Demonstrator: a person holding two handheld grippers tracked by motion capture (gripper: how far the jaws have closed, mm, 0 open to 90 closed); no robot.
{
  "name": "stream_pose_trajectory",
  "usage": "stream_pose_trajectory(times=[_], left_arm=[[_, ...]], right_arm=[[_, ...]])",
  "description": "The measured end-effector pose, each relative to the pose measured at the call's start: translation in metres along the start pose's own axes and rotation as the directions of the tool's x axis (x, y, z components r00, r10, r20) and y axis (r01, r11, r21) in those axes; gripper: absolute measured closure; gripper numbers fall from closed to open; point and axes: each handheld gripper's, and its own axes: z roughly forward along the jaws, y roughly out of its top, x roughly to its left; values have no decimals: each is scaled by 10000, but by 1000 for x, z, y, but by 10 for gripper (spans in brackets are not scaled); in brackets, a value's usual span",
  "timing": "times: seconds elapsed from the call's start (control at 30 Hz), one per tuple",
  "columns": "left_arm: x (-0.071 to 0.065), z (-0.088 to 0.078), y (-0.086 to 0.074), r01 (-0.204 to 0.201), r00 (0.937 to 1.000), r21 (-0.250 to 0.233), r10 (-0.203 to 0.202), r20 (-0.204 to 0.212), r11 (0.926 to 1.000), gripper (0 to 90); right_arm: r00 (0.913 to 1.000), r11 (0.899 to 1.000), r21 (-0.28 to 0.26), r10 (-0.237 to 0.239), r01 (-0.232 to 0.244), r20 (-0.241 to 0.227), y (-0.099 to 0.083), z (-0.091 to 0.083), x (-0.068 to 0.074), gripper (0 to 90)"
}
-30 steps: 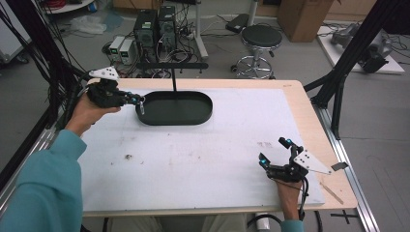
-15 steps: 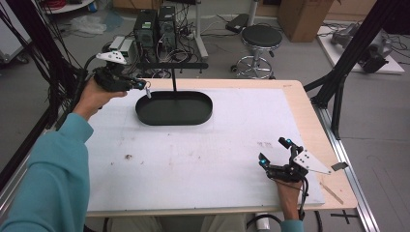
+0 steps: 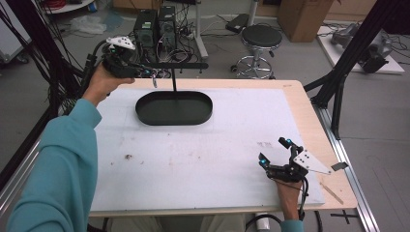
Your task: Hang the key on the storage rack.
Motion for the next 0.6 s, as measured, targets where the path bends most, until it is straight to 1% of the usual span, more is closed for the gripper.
stream_pose_trajectory(times=[0.07,0.13,0.2,0.23,0.3,0.33,0.37,0.5,0.6], left_arm=[[0,5,1,-8,10000,90,8,-81,10000,884],[-1,10,1,83,9999,149,-81,-90,9999,884],[-1,14,1,95,9996,207,-89,-275,9997,884],[0,16,1,154,9996,170,-150,-251,9997,884],[0,20,1,200,9989,183,-192,-417,9996,883],[1,22,0,245,9991,212,-237,-364,9995,884],[1,24,0,246,9987,272,-234,-451,9993,883],[3,29,-1,391,9982,328,-375,-475,9987,883],[4,31,-2,408,9970,322,-386,-676,9986,884]], right_arm=[[10000,10000,-9,-26,26,1,0,0,0,22],[10000,10000,-9,-20,20,-5,0,0,0,22],[10000,10000,-14,-14,14,-1,0,0,0,22],[10000,10000,-8,-12,12,-5,0,0,0,22],[10000,10000,-10,-24,24,-3,0,0,0,22],[10000,10000,-12,-18,18,-4,0,0,0,22],[10000,10000,-25,-3,3,-4,0,0,0,22],[10000,10000,-25,-2,2,-6,0,0,0,22],[10000,10000,-9,50,-50,2,0,0,0,22]])
